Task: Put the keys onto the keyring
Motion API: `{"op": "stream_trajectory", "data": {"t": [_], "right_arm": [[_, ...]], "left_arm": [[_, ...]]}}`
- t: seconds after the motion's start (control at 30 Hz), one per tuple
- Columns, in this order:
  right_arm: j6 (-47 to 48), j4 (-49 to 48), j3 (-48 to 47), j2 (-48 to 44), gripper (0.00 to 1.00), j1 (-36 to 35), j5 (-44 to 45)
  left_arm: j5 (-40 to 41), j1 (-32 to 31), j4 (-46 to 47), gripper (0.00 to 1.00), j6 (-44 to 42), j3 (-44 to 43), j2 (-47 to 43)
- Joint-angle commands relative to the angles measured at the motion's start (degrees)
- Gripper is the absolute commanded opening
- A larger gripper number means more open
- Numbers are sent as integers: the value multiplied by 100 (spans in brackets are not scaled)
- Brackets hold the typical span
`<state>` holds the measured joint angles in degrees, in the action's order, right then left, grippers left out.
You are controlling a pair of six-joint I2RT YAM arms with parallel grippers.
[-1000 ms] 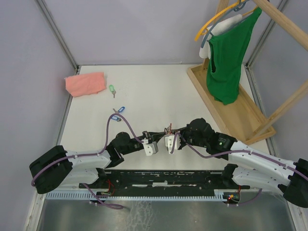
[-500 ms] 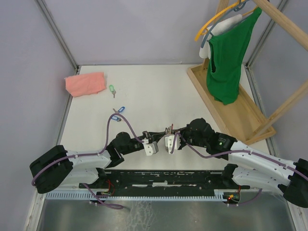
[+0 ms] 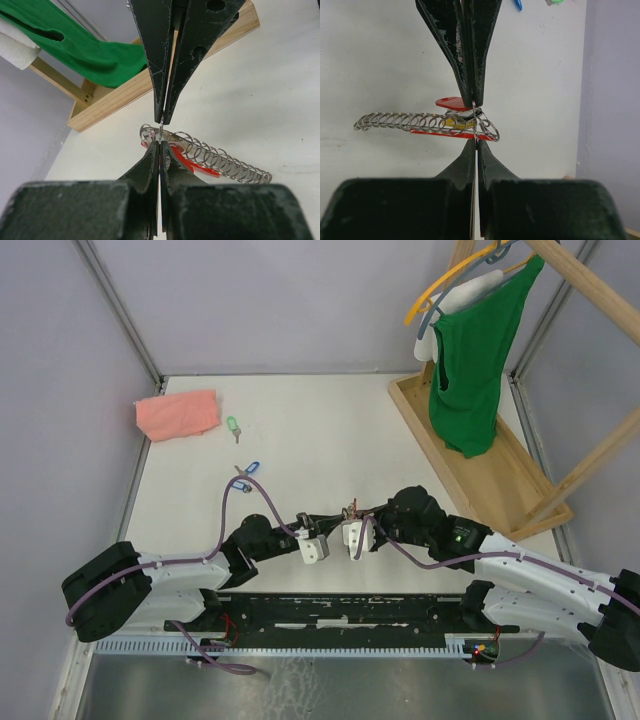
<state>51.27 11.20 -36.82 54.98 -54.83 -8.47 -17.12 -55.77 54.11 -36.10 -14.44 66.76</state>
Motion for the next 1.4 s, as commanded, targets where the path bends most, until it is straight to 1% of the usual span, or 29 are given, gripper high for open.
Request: {"op": "stream_trajectory", "data": {"t": [0.0, 0.47, 0.7, 0.83, 1.0, 1.2, 1.37], "right_arm": [[-63, -344, -195, 0, 1, -69, -63], [-94, -387, -252, 50, 1, -116, -215], [194, -280, -243, 39, 1, -167, -253], [274, -369, -194, -62, 1, -202, -297], [10, -642, -53, -271, 1, -202, -384], [-323, -1108, 180, -540, 1, -194, -488], [-729, -1752, 437, -609, 1, -192, -515]], "left_arm": [[-274, -55, 321, 3, -12, -178, 11], [-309, -59, 271, 3, 61, -234, 76], [-419, -64, -395, 3, 200, -485, -103], [-480, -46, -842, 3, 451, -602, -291], [-707, 204, -980, 3, 1069, -527, -489], [-1604, 899, -1005, 3, 2131, -528, -531], [-2089, 1310, -1089, 3, 3007, -554, -493]]}}
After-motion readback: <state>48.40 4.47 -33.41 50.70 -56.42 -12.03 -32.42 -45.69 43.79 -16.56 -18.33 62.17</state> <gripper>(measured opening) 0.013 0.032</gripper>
